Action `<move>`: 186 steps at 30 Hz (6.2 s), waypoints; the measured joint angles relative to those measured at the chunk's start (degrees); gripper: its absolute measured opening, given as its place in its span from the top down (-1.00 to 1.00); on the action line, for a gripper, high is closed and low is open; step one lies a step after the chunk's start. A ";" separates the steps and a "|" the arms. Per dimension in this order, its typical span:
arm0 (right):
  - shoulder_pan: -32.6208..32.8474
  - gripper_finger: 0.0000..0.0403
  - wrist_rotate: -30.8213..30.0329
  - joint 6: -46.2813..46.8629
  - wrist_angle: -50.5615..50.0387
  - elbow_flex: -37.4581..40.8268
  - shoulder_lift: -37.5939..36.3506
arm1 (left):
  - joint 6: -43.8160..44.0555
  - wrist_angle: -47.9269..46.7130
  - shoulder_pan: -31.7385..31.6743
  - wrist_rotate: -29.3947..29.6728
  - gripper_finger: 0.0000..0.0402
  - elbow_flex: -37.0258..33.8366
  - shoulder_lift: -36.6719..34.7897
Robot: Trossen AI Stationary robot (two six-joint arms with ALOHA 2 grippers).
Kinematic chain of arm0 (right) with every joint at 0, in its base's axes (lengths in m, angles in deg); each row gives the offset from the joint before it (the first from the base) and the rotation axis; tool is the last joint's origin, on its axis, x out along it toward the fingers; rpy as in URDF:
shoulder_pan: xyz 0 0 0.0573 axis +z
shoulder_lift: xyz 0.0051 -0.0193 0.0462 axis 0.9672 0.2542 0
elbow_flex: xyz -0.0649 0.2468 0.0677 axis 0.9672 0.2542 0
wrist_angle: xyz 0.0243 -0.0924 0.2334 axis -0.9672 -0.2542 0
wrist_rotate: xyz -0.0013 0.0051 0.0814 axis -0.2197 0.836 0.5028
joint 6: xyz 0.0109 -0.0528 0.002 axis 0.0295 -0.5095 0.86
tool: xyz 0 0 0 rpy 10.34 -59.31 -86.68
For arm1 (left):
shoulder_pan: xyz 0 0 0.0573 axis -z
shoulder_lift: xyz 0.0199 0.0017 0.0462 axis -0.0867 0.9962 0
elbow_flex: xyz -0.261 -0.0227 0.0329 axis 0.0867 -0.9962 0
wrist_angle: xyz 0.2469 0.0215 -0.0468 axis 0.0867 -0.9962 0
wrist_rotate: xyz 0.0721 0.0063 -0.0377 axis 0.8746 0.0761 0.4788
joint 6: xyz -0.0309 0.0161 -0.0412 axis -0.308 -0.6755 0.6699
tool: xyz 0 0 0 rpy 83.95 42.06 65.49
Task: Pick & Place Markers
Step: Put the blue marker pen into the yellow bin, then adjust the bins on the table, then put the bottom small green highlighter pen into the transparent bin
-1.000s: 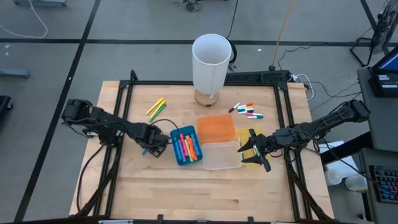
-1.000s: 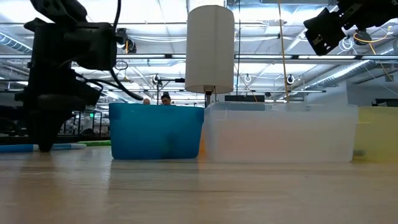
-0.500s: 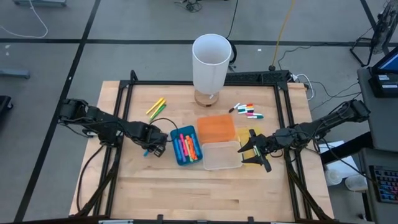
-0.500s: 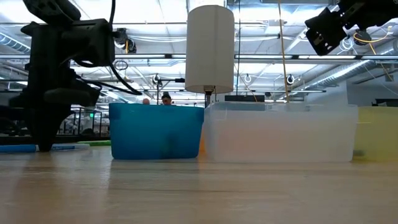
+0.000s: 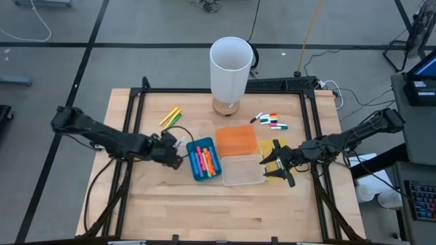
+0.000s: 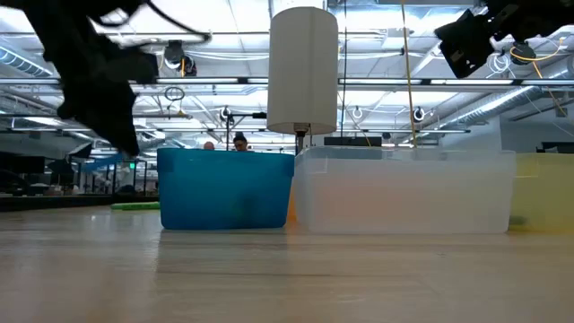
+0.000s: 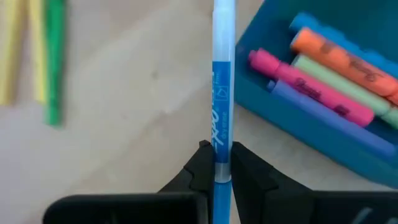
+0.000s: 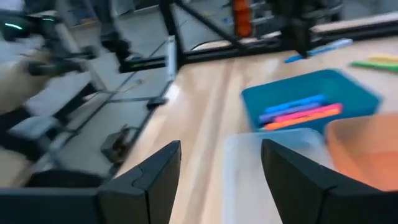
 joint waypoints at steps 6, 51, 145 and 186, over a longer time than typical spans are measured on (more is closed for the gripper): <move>-0.02 -0.04 -9.05 -0.60 3.17 0.00 4.93 | -15.64 20.45 7.99 13.16 0.83 0.36 -6.63; -4.98 0.87 1.67 -18.84 45.43 -26.38 52.44 | -57.19 77.90 12.97 4.09 0.79 0.51 15.60; 6.52 1.00 -23.31 48.36 -59.93 -8.48 17.49 | 22.14 -2.54 15.64 5.49 0.94 0.51 7.14; -4.02 0.97 -45.78 32.91 -57.34 -8.44 15.31 | -26.32 34.88 29.18 37.12 0.88 1.32 -4.50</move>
